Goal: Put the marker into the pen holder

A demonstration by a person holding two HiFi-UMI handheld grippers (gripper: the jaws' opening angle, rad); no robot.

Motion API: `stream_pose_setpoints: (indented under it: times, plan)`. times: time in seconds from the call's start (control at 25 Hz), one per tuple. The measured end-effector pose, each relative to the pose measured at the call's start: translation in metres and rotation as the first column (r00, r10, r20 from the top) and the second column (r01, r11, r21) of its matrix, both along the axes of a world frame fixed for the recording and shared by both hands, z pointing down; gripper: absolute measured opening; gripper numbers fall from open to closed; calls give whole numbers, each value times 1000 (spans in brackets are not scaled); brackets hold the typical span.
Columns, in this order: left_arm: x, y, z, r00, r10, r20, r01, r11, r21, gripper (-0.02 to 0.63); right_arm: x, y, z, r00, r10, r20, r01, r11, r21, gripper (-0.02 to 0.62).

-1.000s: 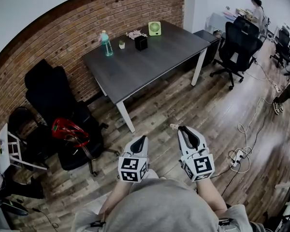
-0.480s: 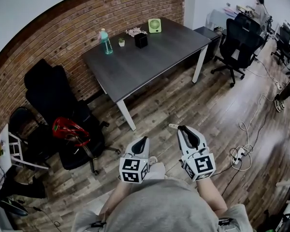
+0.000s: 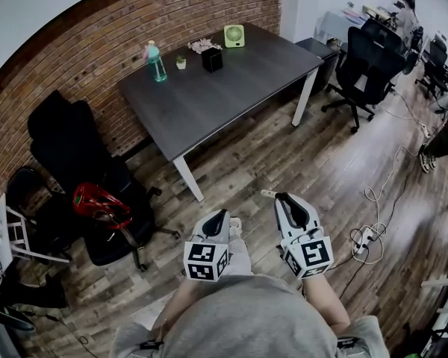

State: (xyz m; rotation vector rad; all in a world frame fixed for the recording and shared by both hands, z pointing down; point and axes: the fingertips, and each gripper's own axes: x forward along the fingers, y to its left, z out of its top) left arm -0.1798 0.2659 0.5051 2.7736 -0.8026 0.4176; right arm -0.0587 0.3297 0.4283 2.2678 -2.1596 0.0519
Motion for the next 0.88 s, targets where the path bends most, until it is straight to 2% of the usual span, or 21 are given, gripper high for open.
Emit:
stream_pose_setpoints:
  times: [0.32,0.88]
  plan:
    - [34,-46,3,1000,8,-1,-8,1000,4,18,38,-42,4,1000,27,-1,-27,1000,-3,66]
    - [87,-168,-9,1000,-2,19,2,1000,10,18,95,-166,-16,1000,18,-7,-17,1000,11,66]
